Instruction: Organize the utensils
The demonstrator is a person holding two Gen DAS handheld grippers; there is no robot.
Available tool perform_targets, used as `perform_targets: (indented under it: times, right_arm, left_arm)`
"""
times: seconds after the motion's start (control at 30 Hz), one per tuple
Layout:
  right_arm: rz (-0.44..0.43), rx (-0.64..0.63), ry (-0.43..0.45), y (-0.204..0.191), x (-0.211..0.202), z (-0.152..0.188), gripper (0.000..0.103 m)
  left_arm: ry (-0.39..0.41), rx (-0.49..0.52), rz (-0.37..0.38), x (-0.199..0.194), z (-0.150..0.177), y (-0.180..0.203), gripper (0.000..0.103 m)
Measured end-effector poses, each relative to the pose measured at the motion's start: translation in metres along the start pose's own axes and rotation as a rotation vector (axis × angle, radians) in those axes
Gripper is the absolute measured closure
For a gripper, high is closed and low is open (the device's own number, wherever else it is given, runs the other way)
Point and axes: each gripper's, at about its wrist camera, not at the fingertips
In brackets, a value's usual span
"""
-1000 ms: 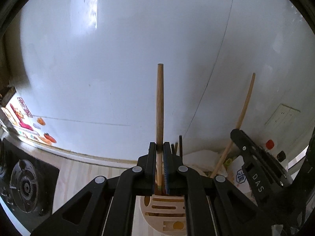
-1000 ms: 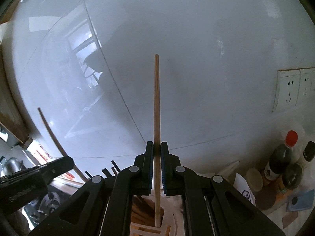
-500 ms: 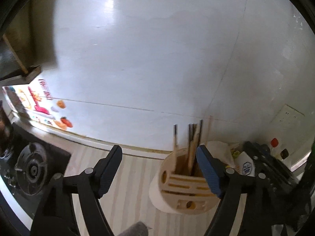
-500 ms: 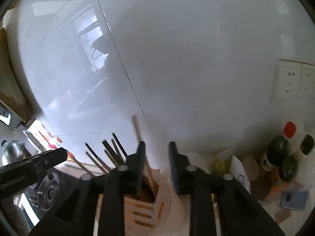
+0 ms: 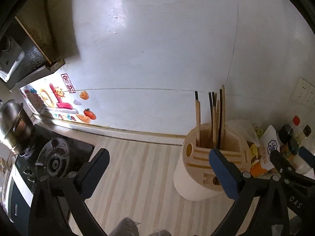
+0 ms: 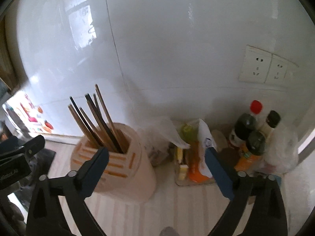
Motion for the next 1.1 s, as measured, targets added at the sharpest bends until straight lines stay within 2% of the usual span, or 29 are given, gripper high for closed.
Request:
perform_targets:
  times: [0.17, 0.43, 0.63, 0.8, 1.1]
  right_arm:
    - [0.067, -0.031, 0.006, 0.003, -0.014, 0.007, 0.001]
    - [0.09, -0.047, 0.048, 0.012, -0.051, 0.013, 0.0]
    - [0.097, -0.038, 0.104, 0.012, -0.11, 0.027, 0.0]
    - [0.125, -0.033, 0.171, 0.005, -0.179, 0.047, 0.0]
    - [0.131, -0.003, 0.201, -0.002, -0.278, 0.088, 0.0]
  left_arm:
    - [0.002, -0.009, -0.015, -0.012, 0.01, 0.005, 0.0]
    - [0.037, -0.015, 0.0, -0.058, 0.029, 0.001, 0.0]
    - [0.088, -0.004, 0.029, -0.112, 0.045, -0.014, 0.0]
    - [0.136, 0.004, 0.059, -0.168, 0.063, -0.031, 0.0]
    - [0.188, 0.021, 0.083, -0.247, 0.098, -0.059, 0.0]
Point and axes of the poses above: each gripper's, at about its wrist camera, not at the fingertips, and x roughly the way its jaws point, y to its right, z to its underside, and after that the axes turned 2 degrees about y, right-handed
